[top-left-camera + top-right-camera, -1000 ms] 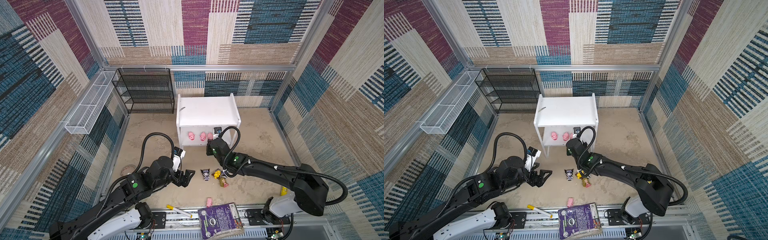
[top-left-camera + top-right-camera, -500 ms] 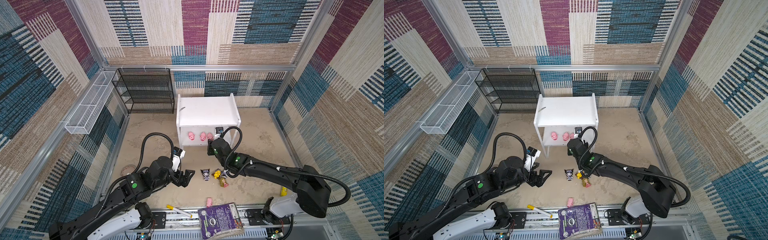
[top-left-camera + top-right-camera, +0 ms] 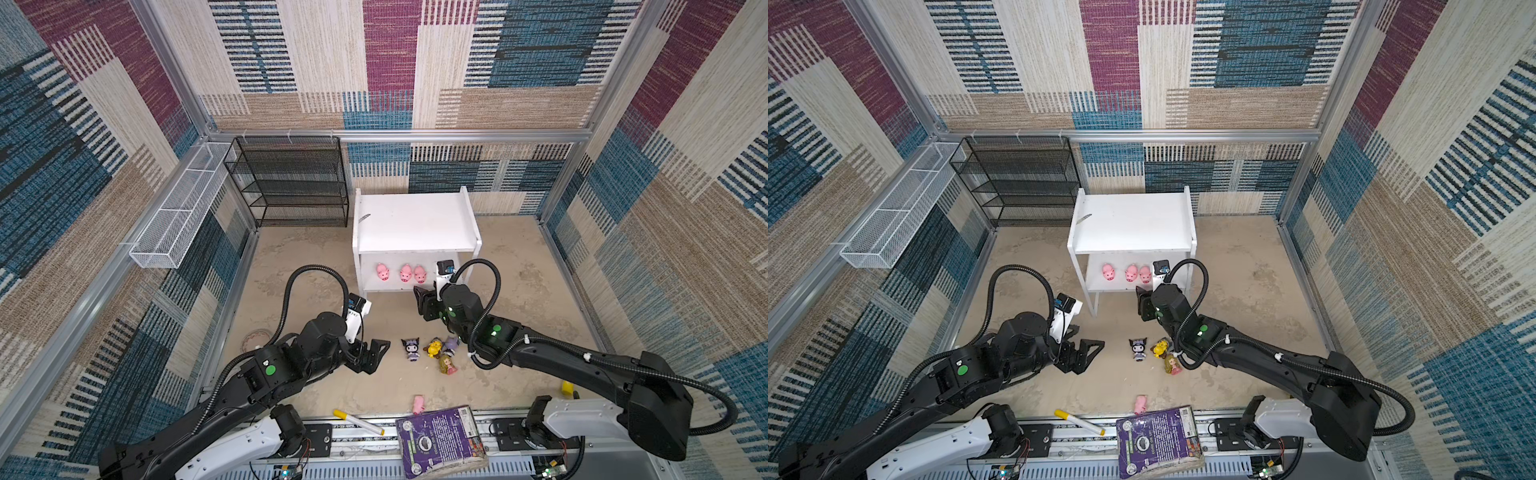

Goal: Place and organize the plastic toys onto the shelf
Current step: 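Open the right gripper and withdraw it from the shelf, then move the right gripper to the pink pig lying by the purple book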

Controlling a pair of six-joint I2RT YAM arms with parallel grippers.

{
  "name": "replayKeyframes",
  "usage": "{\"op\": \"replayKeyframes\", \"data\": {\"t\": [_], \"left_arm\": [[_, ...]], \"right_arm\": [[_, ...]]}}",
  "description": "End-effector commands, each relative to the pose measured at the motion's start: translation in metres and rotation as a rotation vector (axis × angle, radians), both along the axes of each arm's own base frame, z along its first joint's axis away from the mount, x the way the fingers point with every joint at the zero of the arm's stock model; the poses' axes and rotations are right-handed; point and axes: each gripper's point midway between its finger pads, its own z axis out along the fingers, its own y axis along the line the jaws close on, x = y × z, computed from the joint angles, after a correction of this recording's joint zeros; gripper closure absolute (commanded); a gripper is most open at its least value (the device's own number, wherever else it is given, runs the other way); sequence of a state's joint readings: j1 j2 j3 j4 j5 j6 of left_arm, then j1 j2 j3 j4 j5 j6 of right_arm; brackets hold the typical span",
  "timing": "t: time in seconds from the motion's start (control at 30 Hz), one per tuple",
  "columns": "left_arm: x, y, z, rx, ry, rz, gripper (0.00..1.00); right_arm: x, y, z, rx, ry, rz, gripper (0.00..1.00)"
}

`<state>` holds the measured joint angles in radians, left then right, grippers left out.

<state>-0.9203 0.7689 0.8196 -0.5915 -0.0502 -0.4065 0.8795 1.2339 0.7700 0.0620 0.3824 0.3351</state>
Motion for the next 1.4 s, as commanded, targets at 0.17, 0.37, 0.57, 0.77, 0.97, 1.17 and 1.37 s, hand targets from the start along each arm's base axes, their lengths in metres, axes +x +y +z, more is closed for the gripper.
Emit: {"op": "replayKeyframes", "data": {"t": [0.17,0.37,0.57,0.77,0.97,1.17,1.37], "left_arm": [[0.006,0.0,0.006,0.01,-0.037,0.005,0.07],[0.005,-0.002,0.004,0.008,-0.03,-0.001,0.07],[0.007,-0.002,-0.001,0.018,-0.022,0.006,0.07],[0.009,-0.008,-0.006,0.032,-0.008,-0.003,0.07],[0.011,-0.01,-0.008,0.045,-0.008,-0.005,0.07],[0.01,-0.012,-0.011,0.038,-0.003,-0.013,0.07],[0.008,-0.013,-0.01,0.022,-0.002,-0.022,0.07]], "right_arm": [[-0.061,0.0,-0.006,-0.067,-0.01,0.207,0.2],[-0.1,-0.01,-0.034,-0.034,0.063,0.219,0.08],[-0.123,-0.009,-0.076,-0.008,0.197,0.216,0.1],[-0.152,-0.006,-0.122,-0.076,0.422,0.202,0.22],[-0.194,0.002,-0.144,-0.068,0.645,0.237,0.3],[-0.229,0.007,-0.164,-0.111,0.773,0.257,0.32],[-0.235,-0.01,-0.18,-0.155,0.809,0.197,0.34]]}}
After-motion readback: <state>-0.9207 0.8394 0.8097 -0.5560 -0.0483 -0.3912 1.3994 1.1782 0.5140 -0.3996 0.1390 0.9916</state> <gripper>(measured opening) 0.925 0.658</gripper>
